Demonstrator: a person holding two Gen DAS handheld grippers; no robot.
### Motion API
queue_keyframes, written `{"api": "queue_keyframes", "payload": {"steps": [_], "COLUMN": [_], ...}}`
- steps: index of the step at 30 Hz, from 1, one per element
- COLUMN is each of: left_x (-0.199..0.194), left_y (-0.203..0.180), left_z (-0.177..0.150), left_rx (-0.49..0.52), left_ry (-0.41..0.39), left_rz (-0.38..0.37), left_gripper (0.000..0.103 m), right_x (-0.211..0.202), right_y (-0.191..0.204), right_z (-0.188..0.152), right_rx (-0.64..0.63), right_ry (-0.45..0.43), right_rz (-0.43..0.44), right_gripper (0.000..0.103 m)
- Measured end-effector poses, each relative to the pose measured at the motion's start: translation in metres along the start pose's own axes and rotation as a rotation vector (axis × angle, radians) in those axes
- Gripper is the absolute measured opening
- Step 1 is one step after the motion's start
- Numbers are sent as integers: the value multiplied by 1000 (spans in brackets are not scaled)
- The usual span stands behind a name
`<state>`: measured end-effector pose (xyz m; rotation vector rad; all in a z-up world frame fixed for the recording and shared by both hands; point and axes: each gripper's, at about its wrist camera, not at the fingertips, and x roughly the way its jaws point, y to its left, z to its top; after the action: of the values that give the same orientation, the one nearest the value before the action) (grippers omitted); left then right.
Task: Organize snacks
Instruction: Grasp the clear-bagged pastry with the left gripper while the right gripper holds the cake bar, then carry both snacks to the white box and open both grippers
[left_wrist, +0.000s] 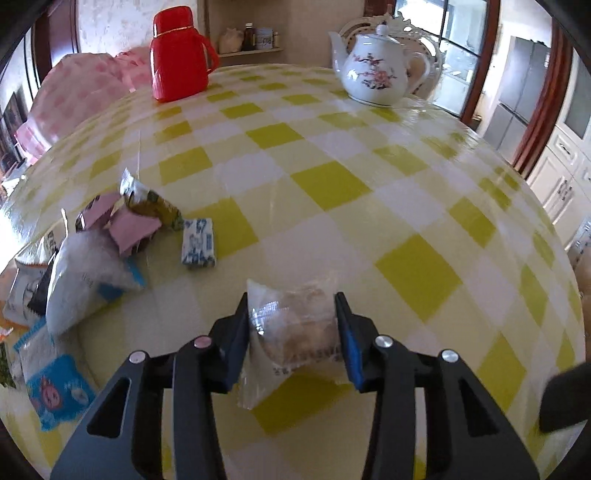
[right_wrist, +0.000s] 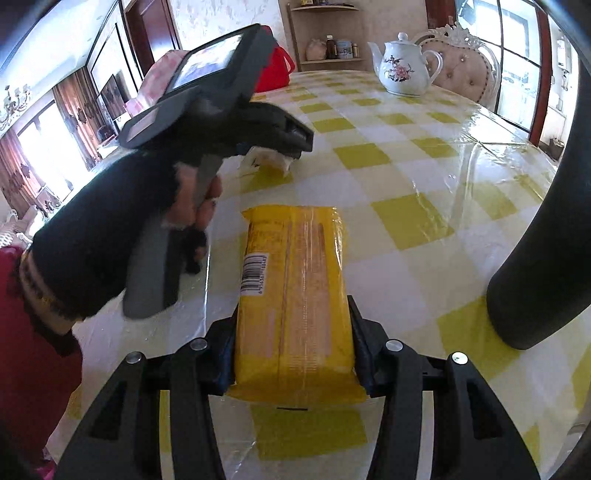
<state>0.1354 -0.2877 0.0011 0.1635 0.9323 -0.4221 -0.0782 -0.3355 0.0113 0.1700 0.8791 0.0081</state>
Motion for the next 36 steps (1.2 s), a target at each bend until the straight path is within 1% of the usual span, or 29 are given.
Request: {"api": "queue_keyframes", "payload": {"steps": [6, 12, 17, 21, 25, 30, 36], "left_x": [-31, -69, -106, -130, -149, -174, -199], "left_y": [3, 17, 40, 62, 82, 110, 137], "left_z": [-24, -51, -89, -126, -159, -193, -224], "left_rx": [12, 54, 68, 66, 63, 54, 31], "left_ry": [5, 0, -9, 4, 11, 3, -23], "left_rz": [-58, -67, -78, -86, -75, -55, -39], "left_gripper": [44, 44, 44, 44, 44, 45, 45], "right_x": [-1, -2, -2, -1, -7, -13, -18], "right_y": [0, -2, 0, 6, 19, 54, 99], "right_z": [0, -1, -1, -1, -9, -18, -26], "right_rx": [8, 25, 22, 3, 22, -17, -79], "right_ry": [-3, -9, -8, 1, -6, -5, -3], "right_rz": [-18, -42, -72, -99, -60, -5, 40], "right_gripper": [48, 48, 48, 48, 48, 48, 48]}}
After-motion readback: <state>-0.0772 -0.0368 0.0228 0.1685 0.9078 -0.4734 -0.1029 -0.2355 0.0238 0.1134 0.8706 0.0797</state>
